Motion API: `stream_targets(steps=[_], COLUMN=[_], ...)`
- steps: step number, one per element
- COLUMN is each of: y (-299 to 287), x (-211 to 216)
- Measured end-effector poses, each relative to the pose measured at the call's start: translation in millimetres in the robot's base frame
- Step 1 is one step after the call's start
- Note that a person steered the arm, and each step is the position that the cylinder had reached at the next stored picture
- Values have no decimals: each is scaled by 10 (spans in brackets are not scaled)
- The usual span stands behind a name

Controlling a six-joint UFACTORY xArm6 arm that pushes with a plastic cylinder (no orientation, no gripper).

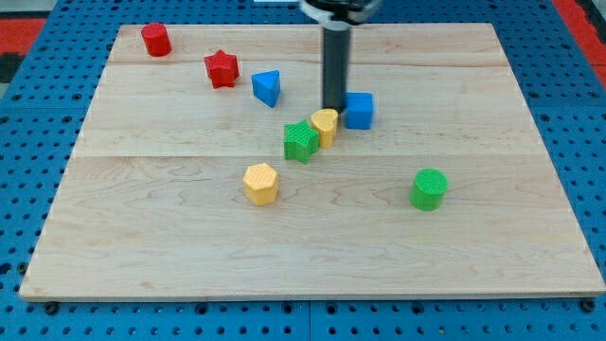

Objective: Push the green circle into the blue cube

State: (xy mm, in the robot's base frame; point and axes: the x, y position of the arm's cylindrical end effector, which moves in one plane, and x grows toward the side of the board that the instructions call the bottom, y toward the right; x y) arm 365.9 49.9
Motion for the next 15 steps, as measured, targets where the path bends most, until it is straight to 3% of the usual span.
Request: stream_targets(steps=[1,2,3,4,5,6,7,8,9,11,12,13,14,15], y=[112,538,101,527,1391,1646,789,801,1332,59,707,371,-532,-522], x=[-436,-73,275,461,925,1658,1808,1650,1518,814,1418,1757,1901,1611])
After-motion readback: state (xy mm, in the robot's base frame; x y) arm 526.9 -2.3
